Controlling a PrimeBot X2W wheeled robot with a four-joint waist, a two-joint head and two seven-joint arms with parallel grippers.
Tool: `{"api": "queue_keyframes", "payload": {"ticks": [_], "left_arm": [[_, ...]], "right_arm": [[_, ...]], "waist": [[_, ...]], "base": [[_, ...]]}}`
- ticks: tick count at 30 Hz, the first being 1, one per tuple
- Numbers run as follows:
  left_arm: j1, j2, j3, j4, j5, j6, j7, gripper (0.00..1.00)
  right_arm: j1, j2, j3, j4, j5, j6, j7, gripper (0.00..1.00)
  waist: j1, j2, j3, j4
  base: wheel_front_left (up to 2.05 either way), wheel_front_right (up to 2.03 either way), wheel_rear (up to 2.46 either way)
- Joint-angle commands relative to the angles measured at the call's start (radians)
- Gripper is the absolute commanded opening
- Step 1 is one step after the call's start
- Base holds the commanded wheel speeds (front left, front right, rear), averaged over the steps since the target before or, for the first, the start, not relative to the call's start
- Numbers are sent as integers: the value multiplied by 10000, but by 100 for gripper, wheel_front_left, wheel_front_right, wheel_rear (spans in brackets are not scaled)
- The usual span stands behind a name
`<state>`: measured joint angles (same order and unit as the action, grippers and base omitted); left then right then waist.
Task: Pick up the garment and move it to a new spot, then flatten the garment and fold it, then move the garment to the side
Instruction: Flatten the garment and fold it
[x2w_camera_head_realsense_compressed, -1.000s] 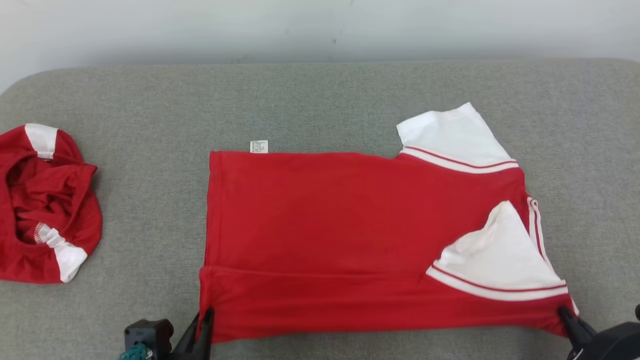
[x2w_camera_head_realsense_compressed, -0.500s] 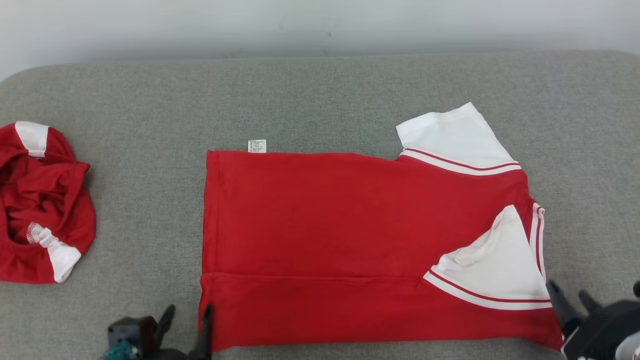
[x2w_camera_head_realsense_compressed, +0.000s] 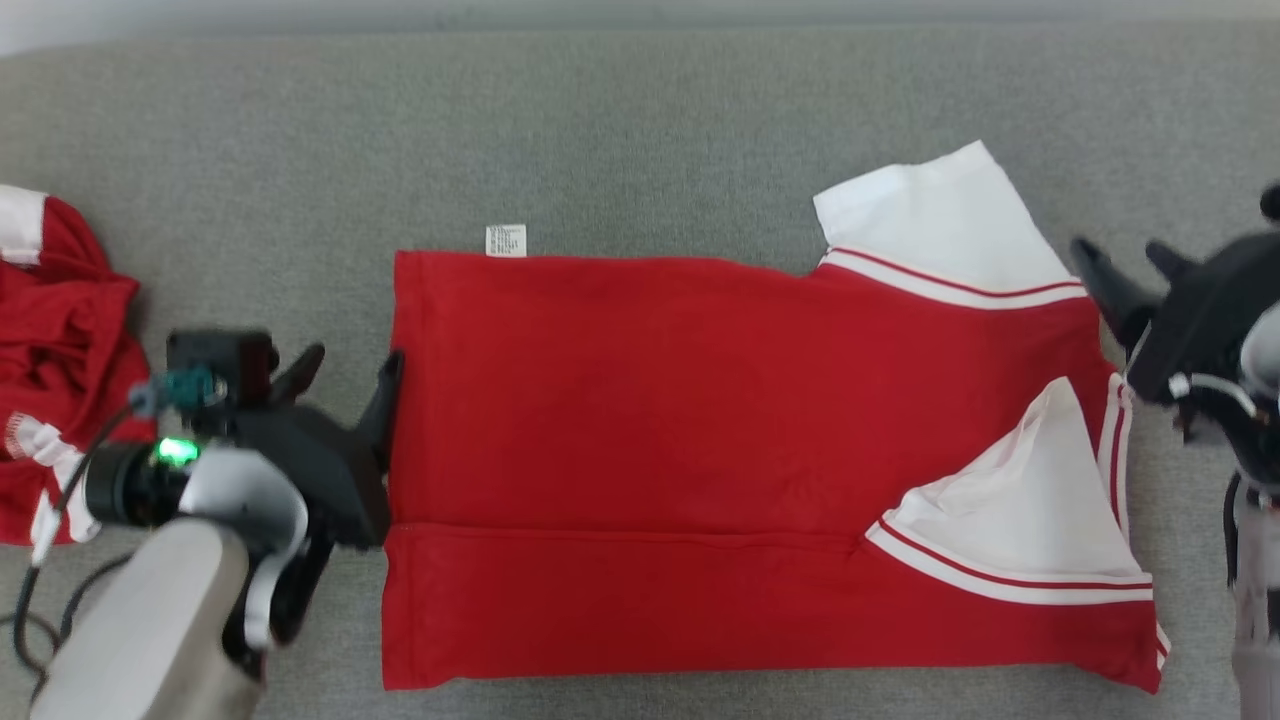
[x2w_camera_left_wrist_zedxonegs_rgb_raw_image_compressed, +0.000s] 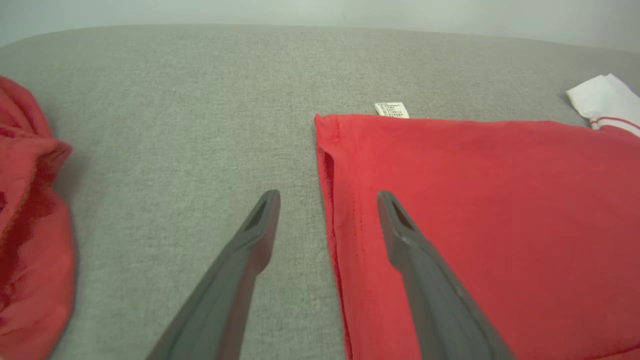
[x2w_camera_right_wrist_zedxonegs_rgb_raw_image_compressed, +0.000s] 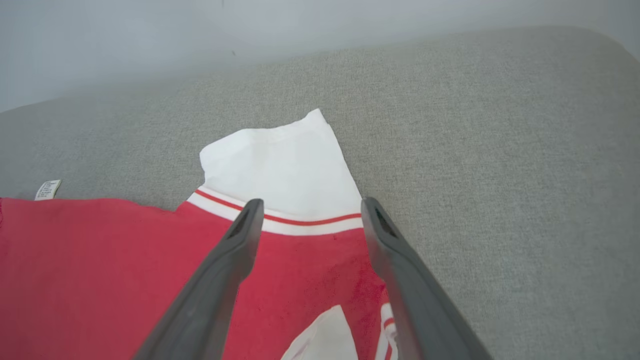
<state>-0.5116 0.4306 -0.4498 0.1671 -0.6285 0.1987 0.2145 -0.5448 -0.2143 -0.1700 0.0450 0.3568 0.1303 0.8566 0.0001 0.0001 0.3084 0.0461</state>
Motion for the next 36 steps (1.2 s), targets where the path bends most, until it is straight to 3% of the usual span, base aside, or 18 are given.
{"api": "queue_keyframes", "payload": {"ticks": [1, 11, 20, 21, 22, 23, 36], "left_arm": [[-327, -55, -29, 179, -154, -77, 131, 100], [-3464, -509, -499, 2549, 69, -899, 1143, 100], [-4077, -681, -793, 3550, 139, -1248, 1262, 98], [-4086, -707, -798, 3644, 45, -1317, 1358, 60], [-4064, -729, -808, 3722, -50, -1392, 1474, 40], [-4047, -740, -814, 3798, -155, -1472, 1600, 0], [-4140, -315, -573, 3537, -502, -1469, 1986, 0]], "right_arm": [[-277, -101, 90, 219, -60, 5, -2, 100], [-3600, -293, 1749, 3000, -429, 5, -898, 100], [-4623, -341, 2208, 4412, -181, 5, -1533, 100], [-4691, -347, 2219, 4535, -163, 5, -1556, 100], [-4773, -378, 2249, 4650, -161, 5, -1591, 100], [-4854, -421, 2282, 4760, -197, 5, -1634, 100], [-6116, -927, 2478, 6210, -1218, 5, -1712, 100]], "waist": [[-1, -1, 541, -3], [-1, -1, 1738, -94], [-1, -1, 2089, -121], [-1, -1, 2135, -127], [-1, -1, 2178, -127], [-1, -1, 2216, -122], [-1, -1, 2764, 231]], "base": [[0, 0, 0], [0, 0, 0], [0, 0, 0], [0, 0, 0], [0, 0, 0], [0, 0, 0], [0, 0, 0]]}}
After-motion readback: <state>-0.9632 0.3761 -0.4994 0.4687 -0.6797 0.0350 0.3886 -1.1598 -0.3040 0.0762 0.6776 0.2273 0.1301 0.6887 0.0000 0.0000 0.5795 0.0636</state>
